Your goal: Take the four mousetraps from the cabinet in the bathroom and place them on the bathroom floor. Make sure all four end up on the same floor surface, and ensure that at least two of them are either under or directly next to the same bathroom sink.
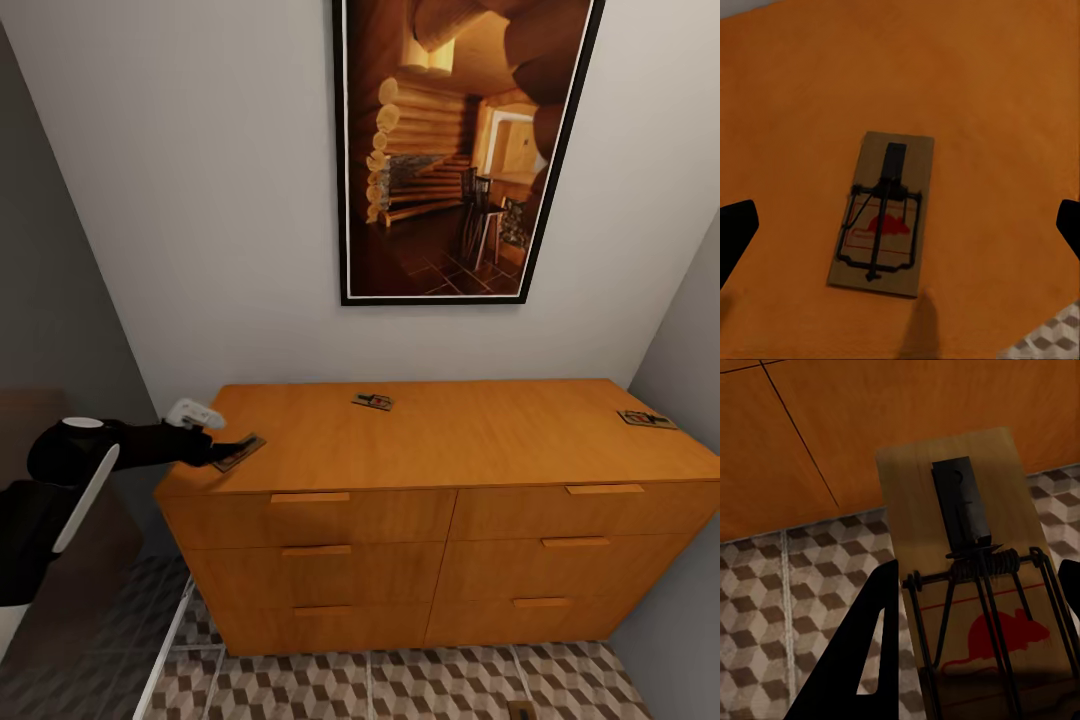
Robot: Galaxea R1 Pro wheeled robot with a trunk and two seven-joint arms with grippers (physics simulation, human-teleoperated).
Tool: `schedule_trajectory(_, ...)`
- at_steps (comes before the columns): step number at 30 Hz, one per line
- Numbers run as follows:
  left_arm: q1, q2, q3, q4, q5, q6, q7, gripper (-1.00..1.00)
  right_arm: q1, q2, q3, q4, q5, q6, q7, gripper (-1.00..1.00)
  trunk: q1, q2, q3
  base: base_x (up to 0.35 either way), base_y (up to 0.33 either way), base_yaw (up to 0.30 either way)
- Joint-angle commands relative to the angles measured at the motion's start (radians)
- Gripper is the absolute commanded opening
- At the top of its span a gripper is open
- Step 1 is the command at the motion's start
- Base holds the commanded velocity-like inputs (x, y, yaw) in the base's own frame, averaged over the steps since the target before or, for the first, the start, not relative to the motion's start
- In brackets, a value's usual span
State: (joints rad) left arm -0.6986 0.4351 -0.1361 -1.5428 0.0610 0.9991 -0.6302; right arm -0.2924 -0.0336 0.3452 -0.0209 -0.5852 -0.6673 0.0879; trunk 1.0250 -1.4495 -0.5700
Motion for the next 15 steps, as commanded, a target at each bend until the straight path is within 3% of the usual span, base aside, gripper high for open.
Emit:
schedule_trajectory(1, -0.001, 0.007, -0.001, 0.0, 0.007, 0.007, -0.003, 1.0, -0.001, 0.0, 0.001, 0.001, -0.01, -0.003, 0.013, -1.0, 0.0, -0.001, -0.001, 0.0, 0.0, 0.0)
schedule_trajectory(9, 0.0, 0.027, -0.001, 0.002, 0.005, 0.006, -0.02, 1.0, -0.001, 0.0, 0.002, 0.001, 0.012, -0.003, 0.013, -1.0, 0.0, -0.001, -0.001, 0.003, 0.0, 0.0)
schedule_trajectory(15, -0.001, 0.028, -0.004, 0.004, 0.004, 0.004, -0.022, 1.0, -0.001, 0.0, 0.003, 0.001, 0.016, -0.003, 0.013, -1.0, 0.0, -0.001, -0.001, 0.143, 0.0, 0.0)
